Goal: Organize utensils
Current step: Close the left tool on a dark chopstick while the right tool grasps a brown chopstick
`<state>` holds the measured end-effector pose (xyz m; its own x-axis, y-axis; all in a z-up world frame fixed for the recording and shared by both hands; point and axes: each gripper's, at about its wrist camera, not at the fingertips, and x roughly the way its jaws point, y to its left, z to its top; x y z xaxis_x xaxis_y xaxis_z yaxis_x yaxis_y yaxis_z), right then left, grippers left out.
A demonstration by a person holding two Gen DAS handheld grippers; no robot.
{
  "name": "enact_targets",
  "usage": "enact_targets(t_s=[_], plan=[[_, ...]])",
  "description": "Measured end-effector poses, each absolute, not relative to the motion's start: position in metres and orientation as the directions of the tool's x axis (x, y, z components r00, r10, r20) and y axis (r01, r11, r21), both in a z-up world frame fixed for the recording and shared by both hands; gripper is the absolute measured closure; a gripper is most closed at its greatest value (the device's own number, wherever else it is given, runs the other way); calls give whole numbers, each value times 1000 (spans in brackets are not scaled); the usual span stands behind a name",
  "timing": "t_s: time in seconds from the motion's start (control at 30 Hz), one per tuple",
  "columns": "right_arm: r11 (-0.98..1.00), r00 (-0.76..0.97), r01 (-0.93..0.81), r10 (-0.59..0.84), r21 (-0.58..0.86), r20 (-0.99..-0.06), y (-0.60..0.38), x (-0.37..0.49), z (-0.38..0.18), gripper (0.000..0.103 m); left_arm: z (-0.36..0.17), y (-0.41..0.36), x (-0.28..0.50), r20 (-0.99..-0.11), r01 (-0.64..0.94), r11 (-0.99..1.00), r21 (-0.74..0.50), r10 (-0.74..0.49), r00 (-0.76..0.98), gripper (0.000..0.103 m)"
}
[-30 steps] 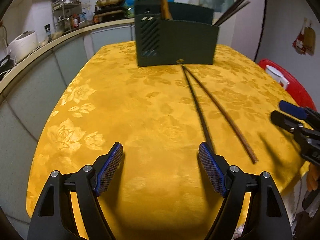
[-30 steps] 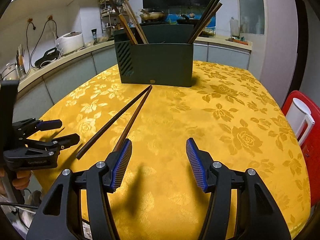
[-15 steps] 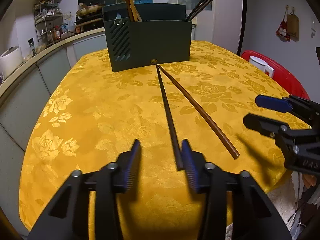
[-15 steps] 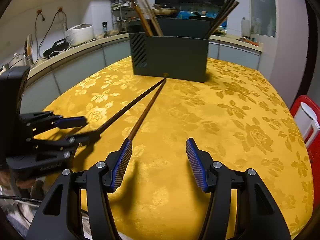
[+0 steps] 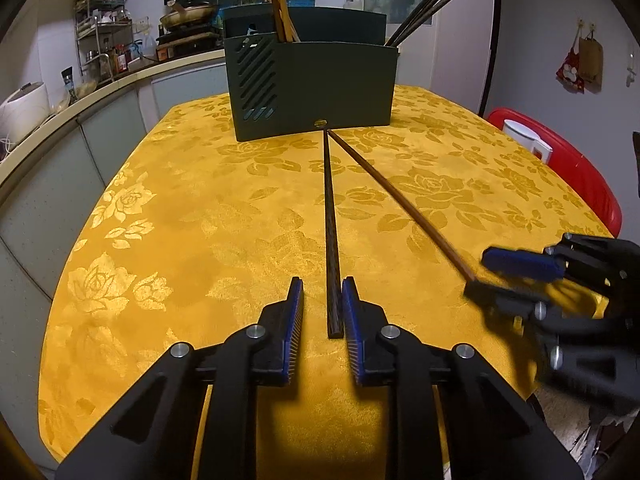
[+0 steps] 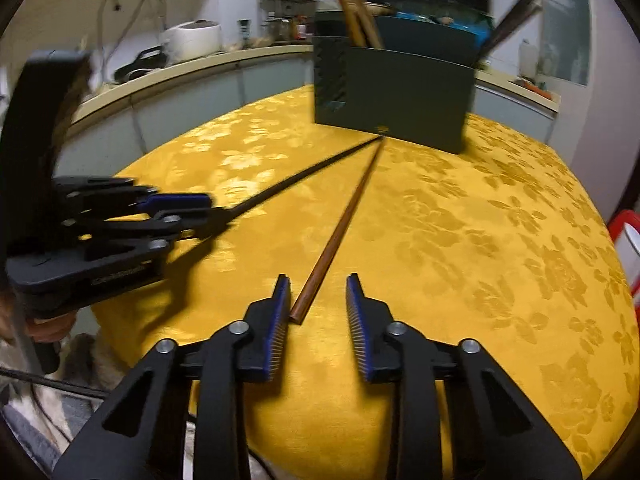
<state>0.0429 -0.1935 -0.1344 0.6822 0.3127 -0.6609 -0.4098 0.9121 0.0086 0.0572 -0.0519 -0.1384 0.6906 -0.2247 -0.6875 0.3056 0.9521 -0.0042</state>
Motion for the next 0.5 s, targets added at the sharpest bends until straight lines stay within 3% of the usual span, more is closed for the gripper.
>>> enact_targets(t_s=[0.13,0.3,0.43,0.5], plan=[[950,710,-312,238,7,-663,-214,51,-134,76,-139,-53,56,-684,305,952,-4,-225,694,84],[939,690,-331,309,94,-655,-220,54,-138,76,-140,-54,55,-675,307,952,-16,-237,699,83],[938,708,-343,293,50,-643,-212,51,-140,76,-141,-58,54,-667,317,948,-12,-244,704,83],[941,713,-335,283,43,-641,-212,54,-139,84,-141,-60,54,-664,324,946,-5,-246,706,83]])
